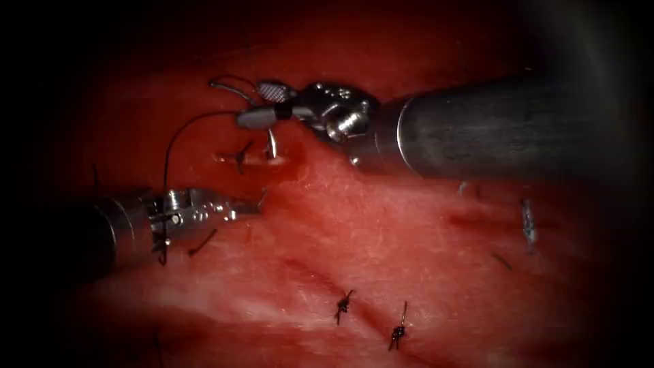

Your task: Wound Closure

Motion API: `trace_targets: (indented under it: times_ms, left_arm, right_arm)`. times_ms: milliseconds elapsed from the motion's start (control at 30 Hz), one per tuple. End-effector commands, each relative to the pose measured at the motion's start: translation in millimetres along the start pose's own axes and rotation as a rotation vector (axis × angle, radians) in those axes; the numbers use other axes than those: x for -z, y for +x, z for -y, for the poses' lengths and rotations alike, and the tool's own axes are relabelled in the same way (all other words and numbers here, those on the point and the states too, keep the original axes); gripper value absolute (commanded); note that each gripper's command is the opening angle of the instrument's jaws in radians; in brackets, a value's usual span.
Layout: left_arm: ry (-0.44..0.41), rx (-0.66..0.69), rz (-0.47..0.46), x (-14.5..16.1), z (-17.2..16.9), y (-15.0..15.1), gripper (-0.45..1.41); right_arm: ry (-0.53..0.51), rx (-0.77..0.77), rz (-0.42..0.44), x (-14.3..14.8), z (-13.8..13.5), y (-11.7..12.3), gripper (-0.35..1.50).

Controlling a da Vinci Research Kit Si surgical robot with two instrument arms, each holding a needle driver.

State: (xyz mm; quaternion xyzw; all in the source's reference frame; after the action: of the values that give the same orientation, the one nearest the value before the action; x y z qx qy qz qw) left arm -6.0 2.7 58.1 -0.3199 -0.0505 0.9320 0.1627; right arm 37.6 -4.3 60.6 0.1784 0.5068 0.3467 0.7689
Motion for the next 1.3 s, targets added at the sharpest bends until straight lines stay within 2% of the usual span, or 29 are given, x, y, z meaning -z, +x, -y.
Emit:
trace_targets:
  times_ms: [33,100,200,233,300,500,633,1033,1300]
  left_arm:
    - [-0.001,-0.001,0.0,-0.9,-0.1,0.0,-0.25]
    - [-0.001,-0.001,-0.001,-0.9,-0.1,0.0,-0.25]
    - [-0.001,-0.001,-0.001,-0.8,-0.1,-0.1,-0.25]
    - [-0.001,-0.001,-0.001,-0.8,-0.1,-0.1,-0.25]
    - [-0.001,-0.001,-0.001,-0.8,-0.1,-0.1,-0.25]
    - [-0.002,-0.001,-0.001,-0.8,-0.1,-0.1,-0.25]
    - [-0.002,-0.002,-0.001,-0.8,-0.1,-0.1,-0.25]
    - [-0.001,-0.002,0.0,-0.6,0.0,-0.2,-0.25]
    - [0.003,-0.001,-0.003,-0.5,0.2,-0.1,-0.25]
  right_arm:
    - [0.001,-0.001,0.005,-1.1,0.6,-0.6,1.06]
    - [0.009,0.002,0.013,-1.3,0.7,-0.7,1.01]
    - [0.009,0.007,0.02,-1.7,1.0,-1.0,0.83]
    - [0.008,0.007,0.02,-1.7,1.0,-1.0,0.59]
    - [0.011,0.006,0.017,-1.6,1.0,-1.0,-0.35]
    - [-0.044,-0.035,-0.002,-0.6,0.8,-0.5,-0.35]
    - [-0.057,-0.079,-0.048,0.0,0.6,-0.6,-0.35]
    - [0.1,-0.291,-0.112,1.4,1.7,-4.0,-0.35]
    - [0.174,-0.396,-0.106,3.0,3.8,-4.6,-0.35]
